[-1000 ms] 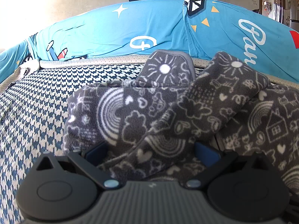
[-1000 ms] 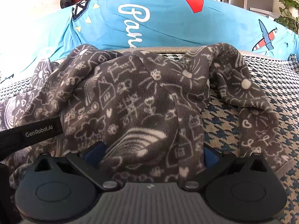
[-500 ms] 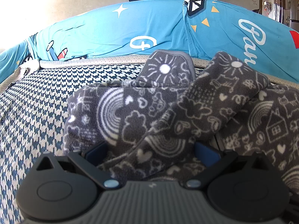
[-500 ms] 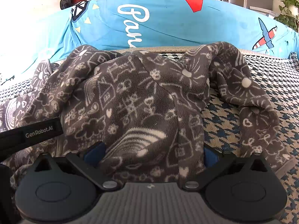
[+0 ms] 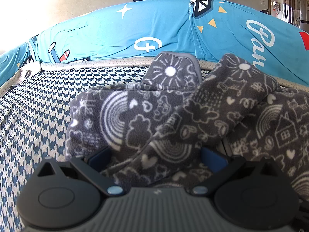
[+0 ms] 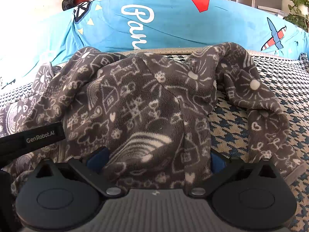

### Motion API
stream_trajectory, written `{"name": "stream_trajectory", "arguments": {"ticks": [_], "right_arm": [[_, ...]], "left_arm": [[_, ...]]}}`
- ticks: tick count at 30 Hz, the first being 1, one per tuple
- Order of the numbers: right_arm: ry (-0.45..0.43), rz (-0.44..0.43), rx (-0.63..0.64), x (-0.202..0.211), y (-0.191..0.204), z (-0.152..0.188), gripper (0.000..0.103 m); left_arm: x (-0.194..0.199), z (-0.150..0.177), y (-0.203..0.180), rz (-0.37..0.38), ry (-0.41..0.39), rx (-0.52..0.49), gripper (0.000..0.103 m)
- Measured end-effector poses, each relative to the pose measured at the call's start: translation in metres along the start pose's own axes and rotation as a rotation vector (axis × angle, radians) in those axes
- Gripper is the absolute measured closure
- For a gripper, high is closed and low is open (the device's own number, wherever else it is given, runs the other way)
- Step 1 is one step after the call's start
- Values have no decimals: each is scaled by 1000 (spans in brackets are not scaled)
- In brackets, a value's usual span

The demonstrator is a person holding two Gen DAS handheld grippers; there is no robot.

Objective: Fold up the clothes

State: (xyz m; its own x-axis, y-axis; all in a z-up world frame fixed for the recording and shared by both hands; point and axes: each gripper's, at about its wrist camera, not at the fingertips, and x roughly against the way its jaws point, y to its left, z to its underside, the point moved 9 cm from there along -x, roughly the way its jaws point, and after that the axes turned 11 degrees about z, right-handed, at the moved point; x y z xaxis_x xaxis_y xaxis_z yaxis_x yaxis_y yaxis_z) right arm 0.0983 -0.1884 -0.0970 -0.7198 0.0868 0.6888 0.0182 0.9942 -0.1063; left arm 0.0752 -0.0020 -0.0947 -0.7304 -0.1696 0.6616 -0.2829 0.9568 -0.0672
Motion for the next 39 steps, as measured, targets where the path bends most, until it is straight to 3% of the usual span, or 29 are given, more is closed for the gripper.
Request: {"name": "stream_trajectory", "arguments": {"ticks": [39], "right_arm": [[-2, 4, 6, 2, 0, 1, 0]], "left_arm": [[0, 1, 1, 1, 0, 0, 0]]}}
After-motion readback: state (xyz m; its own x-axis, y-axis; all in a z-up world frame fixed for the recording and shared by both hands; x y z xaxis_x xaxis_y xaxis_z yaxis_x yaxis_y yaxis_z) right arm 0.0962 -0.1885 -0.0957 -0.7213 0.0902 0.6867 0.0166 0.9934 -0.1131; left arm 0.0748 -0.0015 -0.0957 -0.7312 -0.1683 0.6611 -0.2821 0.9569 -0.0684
